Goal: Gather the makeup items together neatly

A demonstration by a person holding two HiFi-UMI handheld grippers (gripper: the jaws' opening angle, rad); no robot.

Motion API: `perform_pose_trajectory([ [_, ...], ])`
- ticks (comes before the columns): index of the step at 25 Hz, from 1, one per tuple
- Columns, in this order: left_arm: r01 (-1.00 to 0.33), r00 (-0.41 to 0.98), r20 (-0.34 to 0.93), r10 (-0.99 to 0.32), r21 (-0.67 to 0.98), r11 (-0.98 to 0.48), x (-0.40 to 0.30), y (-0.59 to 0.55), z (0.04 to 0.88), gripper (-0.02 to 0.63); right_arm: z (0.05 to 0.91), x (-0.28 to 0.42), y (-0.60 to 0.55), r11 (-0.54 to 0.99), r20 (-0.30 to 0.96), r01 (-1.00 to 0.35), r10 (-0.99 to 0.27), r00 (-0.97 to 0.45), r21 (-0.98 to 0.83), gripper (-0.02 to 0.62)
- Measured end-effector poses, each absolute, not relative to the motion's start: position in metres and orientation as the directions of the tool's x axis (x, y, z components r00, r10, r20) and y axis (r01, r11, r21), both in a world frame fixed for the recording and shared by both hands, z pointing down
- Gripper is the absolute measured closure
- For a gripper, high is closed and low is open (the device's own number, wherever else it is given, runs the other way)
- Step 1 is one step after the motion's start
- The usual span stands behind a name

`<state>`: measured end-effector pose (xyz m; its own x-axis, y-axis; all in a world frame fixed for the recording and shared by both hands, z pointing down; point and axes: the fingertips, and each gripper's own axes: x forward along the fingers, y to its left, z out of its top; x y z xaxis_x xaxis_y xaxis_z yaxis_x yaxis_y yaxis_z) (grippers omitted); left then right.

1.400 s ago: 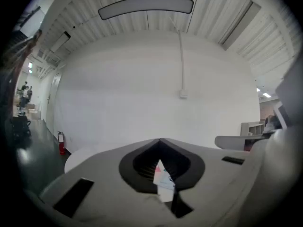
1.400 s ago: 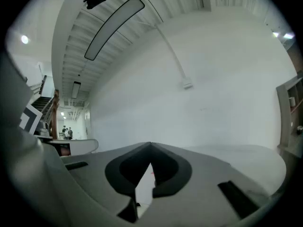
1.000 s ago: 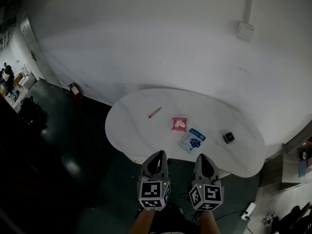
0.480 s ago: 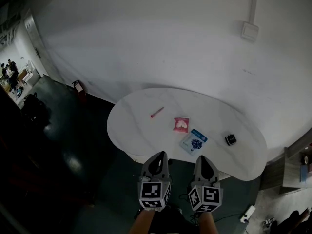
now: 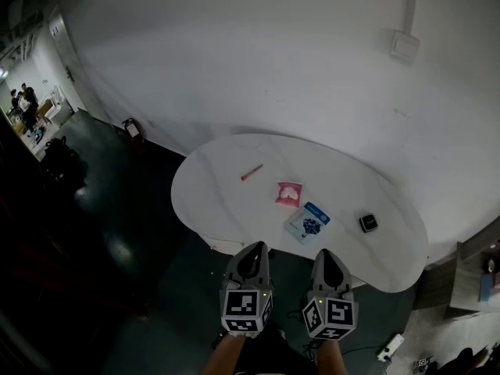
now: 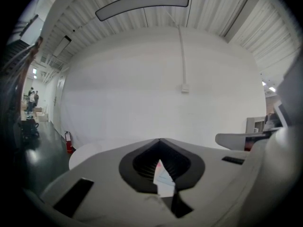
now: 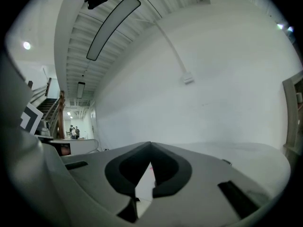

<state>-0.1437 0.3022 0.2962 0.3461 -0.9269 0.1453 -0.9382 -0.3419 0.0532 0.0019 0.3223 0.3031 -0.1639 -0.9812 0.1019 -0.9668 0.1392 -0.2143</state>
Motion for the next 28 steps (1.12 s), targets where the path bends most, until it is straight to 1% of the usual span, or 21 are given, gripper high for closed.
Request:
perform_pose_trajectory([
  [11, -0.954, 0.301, 0.139, -0.944, 0.062, -0.295, -0.155, 0.296, 0.292, 0.574, 0.296, -0.002, 0.316, 0.172, 0.085, -0.959, -0.977, -0.195, -0.224, 0.594],
  [24, -0.945, 0.327, 0.135, -0.935, 0.078, -0.319, -0.158, 0.251, 0.3, 0.574, 0.306, -0.011, 0.273, 0.164, 0.11, -0.965, -0.976, -0.189, -0.204, 0.594],
  [28, -0.943, 0.329, 0.141, -0.934, 0.107, -0.316, -0.164, 0.226, 0.305, 0.574, 0.309, -0.017, 0.249, 0.162, 0.117, -0.971, -0.976, -0.185, -0.178, 0.594],
])
